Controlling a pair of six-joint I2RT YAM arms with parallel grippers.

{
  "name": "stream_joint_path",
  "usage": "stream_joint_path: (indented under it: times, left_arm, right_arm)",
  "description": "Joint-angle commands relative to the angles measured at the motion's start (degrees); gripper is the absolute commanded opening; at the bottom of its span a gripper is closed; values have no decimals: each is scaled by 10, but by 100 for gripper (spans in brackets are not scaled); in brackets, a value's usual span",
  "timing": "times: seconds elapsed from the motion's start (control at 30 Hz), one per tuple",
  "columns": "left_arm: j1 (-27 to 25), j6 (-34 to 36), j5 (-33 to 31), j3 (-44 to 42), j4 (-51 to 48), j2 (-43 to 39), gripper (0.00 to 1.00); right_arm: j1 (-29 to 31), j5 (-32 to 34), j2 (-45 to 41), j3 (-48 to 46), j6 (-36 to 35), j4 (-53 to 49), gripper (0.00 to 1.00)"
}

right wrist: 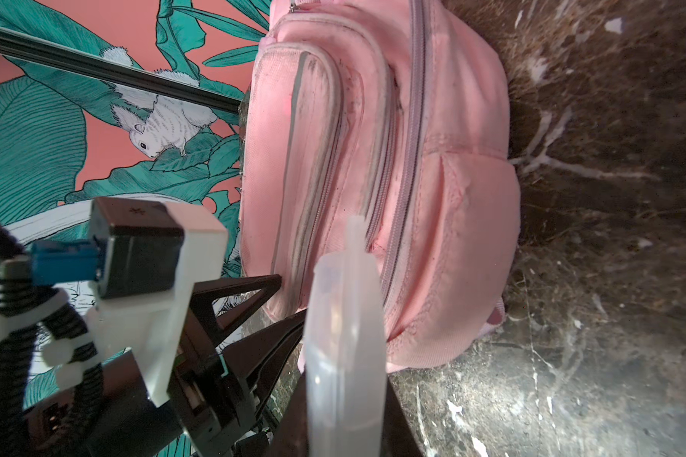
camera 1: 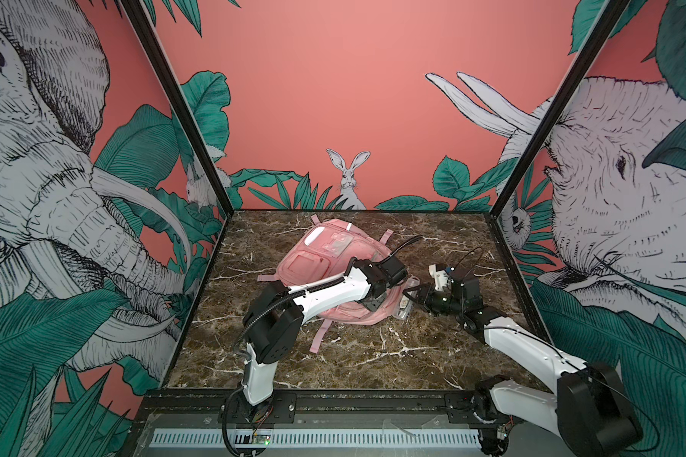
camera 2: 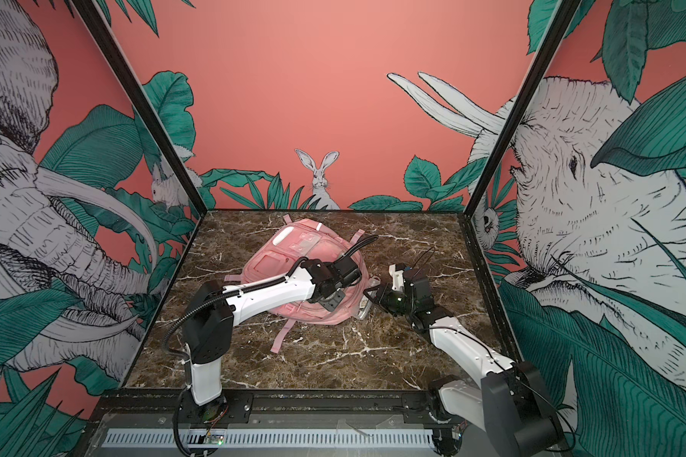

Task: Pack the student bag
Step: 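Open the main compartment with the left gripper while the right brings the case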

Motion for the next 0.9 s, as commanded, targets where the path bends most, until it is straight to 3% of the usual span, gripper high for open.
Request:
stream_joint_path:
  times: [0.0, 0.13, 0.27, 0.37, 0.6, 0.87]
  left_arm:
    - [1, 10, -19, 19, -22, -9, 42]
    - [2, 12, -17, 22, -11, -29, 30]
    - [6, 13, -20, 29, -17, -43, 9]
    - [11, 14, -26, 30, -19, -57, 2]
    - [29, 15, -25, 36, -22, -103, 0]
    - [76, 7, 37, 16, 3, -160, 0]
  right_arm:
    - [-2, -14, 5, 9, 6, 28, 6]
    - [-2, -17, 8, 12, 6, 32, 6]
    - [-1, -24, 18, 11, 12, 49, 6]
    - [-1, -33, 27, 8, 20, 71, 6]
    - [23, -34, 62, 31, 28, 103, 7]
    - [67, -21, 158, 106, 88, 195, 7]
